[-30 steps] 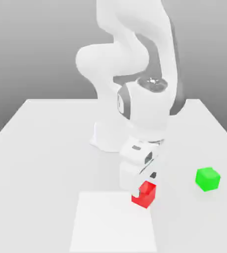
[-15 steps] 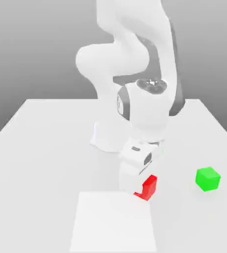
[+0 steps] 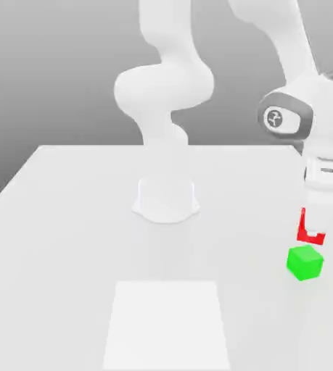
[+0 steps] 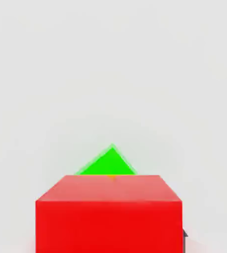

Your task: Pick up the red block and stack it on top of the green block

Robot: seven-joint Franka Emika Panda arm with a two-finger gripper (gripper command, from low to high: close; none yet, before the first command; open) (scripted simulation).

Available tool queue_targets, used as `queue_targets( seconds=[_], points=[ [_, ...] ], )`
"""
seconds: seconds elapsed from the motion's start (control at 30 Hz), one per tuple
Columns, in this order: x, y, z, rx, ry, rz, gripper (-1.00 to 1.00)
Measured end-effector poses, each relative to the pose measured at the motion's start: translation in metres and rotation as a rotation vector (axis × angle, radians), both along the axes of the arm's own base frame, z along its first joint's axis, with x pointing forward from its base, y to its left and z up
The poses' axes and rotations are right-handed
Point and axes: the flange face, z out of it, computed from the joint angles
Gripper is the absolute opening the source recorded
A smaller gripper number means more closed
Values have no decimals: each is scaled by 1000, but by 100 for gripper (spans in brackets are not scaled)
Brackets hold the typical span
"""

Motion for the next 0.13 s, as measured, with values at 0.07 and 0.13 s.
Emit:
queue_targets(
  seconds=[0.07, 0.13],
  points=[
    [-1, 0, -9, 0, 0, 0, 100],
    [-1, 0, -9, 0, 0, 0, 100]
  ],
)
